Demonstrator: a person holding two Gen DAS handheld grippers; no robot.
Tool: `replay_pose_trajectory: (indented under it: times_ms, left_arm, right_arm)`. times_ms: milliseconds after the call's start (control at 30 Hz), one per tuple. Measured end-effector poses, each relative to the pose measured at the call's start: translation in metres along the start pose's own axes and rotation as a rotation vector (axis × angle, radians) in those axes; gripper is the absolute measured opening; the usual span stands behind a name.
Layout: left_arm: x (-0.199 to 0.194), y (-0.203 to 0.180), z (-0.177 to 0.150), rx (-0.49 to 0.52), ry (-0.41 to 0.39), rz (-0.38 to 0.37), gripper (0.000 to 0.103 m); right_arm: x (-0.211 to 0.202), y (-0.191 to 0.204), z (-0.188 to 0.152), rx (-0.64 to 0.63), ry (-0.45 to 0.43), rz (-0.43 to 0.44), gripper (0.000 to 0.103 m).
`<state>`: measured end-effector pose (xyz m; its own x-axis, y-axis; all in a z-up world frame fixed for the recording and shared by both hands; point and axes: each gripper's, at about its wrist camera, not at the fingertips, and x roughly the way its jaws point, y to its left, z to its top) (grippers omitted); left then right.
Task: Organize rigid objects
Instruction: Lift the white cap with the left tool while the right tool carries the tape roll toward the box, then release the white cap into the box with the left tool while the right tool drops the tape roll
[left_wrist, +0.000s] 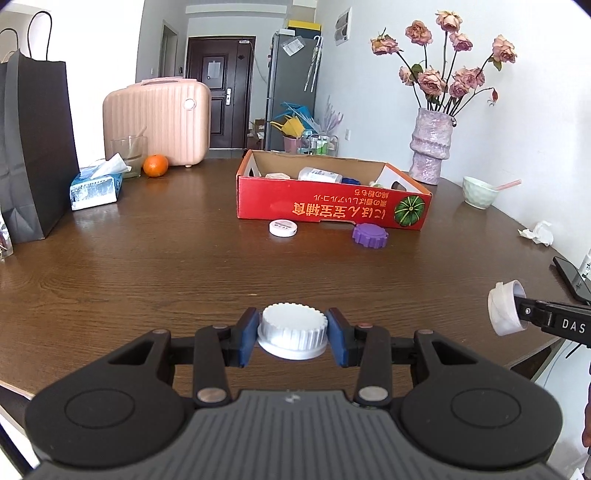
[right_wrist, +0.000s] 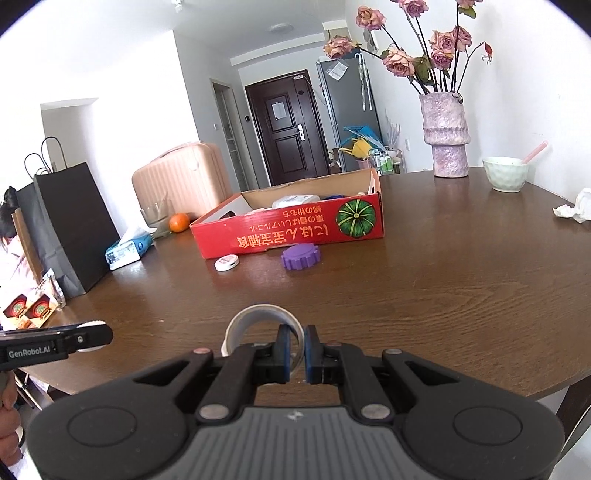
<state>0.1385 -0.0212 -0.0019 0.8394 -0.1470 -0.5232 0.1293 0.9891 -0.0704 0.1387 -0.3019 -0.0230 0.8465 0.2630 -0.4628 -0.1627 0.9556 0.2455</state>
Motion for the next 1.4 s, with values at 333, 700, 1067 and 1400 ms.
replay_pose_trajectory:
  times_ms: [333, 700, 1067, 1400]
  left_arm:
    - [0.019, -0.002, 0.016, 0.009, 0.017, -0.015, 0.04]
    - [0.076, -0.005, 0.081, 0.053, -0.028, -0.036, 0.04]
    - [0.188, 0.001, 0.17, 0.061, -0.005, -0.119, 0.04]
    - [0.331, 0.005, 0.219, 0.043, 0.116, -0.114, 0.041]
  right_arm:
    - [0.022, -0.007, 0.012, -0.018, -0.005, -0.015, 0.007]
    - [0.073, -0.014, 0.078, -0.105, -0.025, -0.048, 0.007]
    - [0.168, -0.046, 0.17, -0.122, -0.029, -0.042, 0.007]
    - [0.309, -0.059, 0.229, -0.202, 0.083, -0.083, 0.007]
